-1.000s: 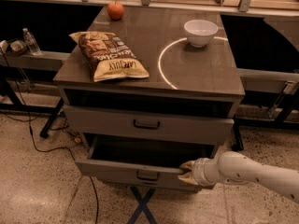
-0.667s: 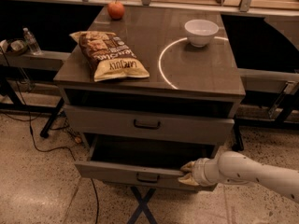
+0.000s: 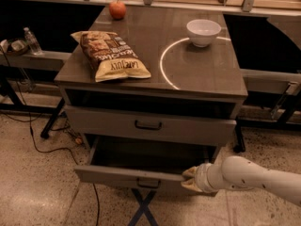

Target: Open middle drawer

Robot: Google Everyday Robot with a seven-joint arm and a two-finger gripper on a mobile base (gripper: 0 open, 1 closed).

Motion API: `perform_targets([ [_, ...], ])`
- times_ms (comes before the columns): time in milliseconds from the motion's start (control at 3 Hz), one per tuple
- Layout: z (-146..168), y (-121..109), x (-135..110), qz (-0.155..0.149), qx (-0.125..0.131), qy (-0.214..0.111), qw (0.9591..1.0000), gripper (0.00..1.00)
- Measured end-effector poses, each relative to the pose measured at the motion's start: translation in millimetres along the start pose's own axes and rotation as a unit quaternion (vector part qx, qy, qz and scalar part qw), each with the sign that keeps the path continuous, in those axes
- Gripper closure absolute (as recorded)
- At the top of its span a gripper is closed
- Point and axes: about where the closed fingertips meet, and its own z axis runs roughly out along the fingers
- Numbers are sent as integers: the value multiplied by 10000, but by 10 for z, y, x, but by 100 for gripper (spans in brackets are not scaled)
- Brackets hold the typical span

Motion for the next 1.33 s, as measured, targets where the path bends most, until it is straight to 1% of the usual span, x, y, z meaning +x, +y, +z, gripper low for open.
perform_targets([
  [333,1,3,1,0,0,0,10000,100],
  [667,-146,221,57,61,-130,191,9997,100],
  [1000,-143,221,56,61,-130,192,9997,100],
  [1333,-296,450,65,112,-335,379,9987,100],
])
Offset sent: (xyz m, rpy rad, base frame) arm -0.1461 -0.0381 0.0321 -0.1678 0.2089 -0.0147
